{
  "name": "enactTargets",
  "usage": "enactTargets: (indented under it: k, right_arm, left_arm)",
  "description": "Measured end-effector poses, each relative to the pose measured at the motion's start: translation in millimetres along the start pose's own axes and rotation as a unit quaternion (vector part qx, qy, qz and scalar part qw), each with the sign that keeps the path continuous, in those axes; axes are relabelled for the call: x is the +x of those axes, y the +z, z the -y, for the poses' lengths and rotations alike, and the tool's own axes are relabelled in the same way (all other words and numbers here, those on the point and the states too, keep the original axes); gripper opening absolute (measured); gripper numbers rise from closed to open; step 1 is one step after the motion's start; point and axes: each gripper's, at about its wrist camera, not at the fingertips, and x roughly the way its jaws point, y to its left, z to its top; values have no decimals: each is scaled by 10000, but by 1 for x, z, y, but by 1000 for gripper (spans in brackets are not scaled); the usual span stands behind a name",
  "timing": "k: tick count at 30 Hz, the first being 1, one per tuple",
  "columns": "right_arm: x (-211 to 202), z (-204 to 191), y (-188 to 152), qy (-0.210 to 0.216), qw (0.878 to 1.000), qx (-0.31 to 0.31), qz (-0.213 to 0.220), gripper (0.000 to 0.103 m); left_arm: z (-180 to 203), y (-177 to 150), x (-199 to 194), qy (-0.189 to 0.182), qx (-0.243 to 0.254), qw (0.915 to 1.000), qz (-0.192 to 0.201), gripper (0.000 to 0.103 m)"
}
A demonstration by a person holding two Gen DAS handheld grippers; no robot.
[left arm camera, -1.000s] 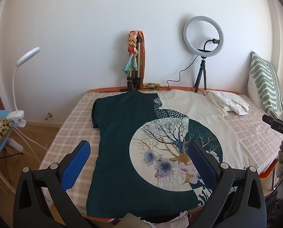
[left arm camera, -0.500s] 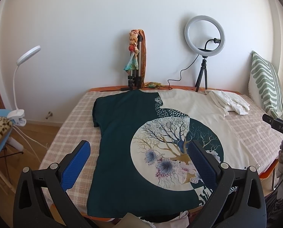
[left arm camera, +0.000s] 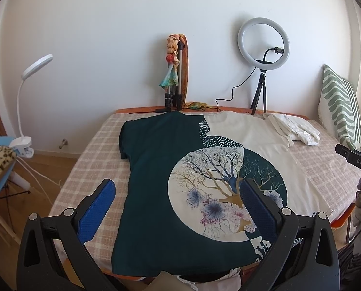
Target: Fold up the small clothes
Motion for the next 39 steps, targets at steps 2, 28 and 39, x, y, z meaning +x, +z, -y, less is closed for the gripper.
enactTargets:
  k: [2, 28, 39]
  right_arm:
    - [1, -3, 0, 21, 10000, -7, -19, 103]
    - [48, -219, 79, 2569, 9528, -1377, -855, 95]
    - [143, -402, 92, 3153, 9095, -2039, -1782, 84]
  left_arm:
    - [-1, 0, 1, 21, -17, 10000, -24, 102]
    - [-114, -92, 52, -268, -1311, 9782, -1590, 66]
    - [-129, -106, 73, -545, -1589, 9683, -1847, 43]
